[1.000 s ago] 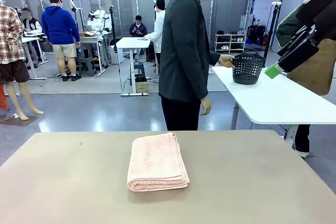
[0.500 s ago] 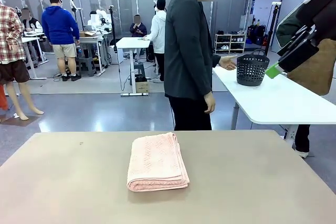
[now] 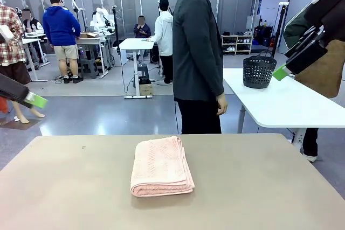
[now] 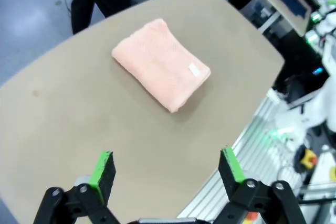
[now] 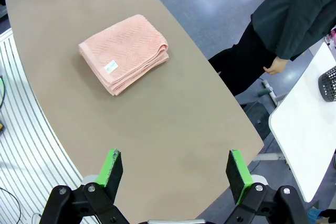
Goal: Fold the towel.
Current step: Pick up the 100 cm Hotel Towel and place it on the left side of the table.
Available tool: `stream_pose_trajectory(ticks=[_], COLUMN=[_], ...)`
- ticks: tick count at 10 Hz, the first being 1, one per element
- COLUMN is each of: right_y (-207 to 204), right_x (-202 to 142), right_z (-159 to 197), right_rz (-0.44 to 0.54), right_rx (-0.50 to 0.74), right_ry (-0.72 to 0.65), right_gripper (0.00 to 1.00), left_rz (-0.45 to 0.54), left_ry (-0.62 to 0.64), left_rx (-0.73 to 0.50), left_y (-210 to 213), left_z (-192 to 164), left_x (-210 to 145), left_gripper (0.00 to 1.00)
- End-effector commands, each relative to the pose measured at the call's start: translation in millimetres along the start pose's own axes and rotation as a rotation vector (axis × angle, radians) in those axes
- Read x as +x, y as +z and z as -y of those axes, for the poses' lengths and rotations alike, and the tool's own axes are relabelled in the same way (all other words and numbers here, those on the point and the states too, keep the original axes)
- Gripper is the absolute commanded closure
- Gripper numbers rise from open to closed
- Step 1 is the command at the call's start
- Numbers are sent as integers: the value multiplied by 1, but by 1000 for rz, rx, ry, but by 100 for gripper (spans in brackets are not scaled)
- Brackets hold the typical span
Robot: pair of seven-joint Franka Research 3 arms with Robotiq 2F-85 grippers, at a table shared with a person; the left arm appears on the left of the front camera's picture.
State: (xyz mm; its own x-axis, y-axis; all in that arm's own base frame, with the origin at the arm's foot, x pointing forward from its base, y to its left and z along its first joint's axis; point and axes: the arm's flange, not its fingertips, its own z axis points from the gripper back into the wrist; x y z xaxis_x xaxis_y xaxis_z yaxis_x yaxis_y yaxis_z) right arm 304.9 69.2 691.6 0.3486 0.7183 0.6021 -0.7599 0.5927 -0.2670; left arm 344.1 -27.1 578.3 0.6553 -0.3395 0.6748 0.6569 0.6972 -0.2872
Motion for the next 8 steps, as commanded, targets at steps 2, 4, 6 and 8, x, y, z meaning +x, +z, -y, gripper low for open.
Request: stream_pose_trajectory(ticks=[2, 4, 6, 8], right_y=[-1, -1, -1, -1], right_x=[-1, -1, -1, -1], right_z=[-2, -2, -2, -2], right_rz=[-3, -3, -3, -3], right_rx=[-8, -8, -8, -8], right_ry=[-20, -20, -20, -20], right_gripper=[0, 0, 0, 0], left_rz=[61, 36, -12, -24], left_ry=[198, 283, 356, 395], left_rx=[-65, -109, -108, -109], left_y=[-85, -136, -172, -194], left_z=[-18, -24, -31, -34], left_x=[-5, -9, -14, -23], left_gripper=[0, 0, 0, 0])
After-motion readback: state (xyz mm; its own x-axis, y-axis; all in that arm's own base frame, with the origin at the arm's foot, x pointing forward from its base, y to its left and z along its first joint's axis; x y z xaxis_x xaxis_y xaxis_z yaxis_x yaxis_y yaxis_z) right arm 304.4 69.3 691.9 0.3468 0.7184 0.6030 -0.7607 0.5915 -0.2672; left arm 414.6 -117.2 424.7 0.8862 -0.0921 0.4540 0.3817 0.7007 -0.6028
